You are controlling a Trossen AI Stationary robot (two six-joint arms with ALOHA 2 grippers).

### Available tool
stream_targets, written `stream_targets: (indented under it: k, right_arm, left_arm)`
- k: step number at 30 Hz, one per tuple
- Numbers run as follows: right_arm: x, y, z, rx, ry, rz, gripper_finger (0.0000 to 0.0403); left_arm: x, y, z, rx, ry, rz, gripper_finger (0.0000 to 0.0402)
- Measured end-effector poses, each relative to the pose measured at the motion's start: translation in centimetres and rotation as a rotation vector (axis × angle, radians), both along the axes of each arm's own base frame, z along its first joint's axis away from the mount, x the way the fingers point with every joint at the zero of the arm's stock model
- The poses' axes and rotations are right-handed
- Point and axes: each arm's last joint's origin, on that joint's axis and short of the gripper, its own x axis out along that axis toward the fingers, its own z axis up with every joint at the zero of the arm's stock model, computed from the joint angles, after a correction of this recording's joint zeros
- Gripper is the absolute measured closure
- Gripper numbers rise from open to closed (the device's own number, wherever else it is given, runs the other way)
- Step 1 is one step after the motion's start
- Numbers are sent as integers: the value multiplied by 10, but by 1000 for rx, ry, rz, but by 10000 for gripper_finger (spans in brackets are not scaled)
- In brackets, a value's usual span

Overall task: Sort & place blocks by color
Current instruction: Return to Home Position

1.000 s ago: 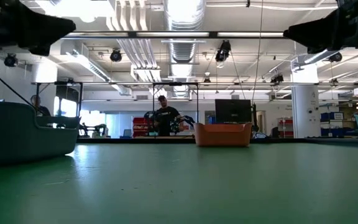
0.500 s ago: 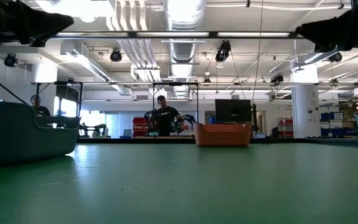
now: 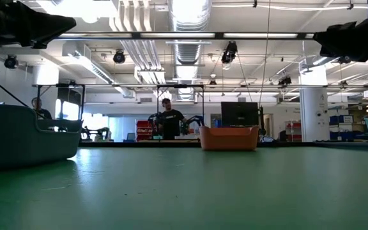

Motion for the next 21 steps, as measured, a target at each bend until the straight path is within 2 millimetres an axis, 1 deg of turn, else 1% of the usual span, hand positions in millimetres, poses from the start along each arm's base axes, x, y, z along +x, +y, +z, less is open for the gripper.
stream_targets:
  k: [12, 16, 21]
  right_arm:
    - [0, 0, -1, 238, 35, 29, 392]
    - [0, 0, -1, 279, 39, 32, 392]
    - [1, 0, -1, 281, 41, 32, 392]
  left_arm:
    - [0, 0, 0, 0, 1, 0, 343]
    - [0, 0, 0, 0, 1, 0, 343]
    - [0, 0, 0, 0, 1, 0, 343]
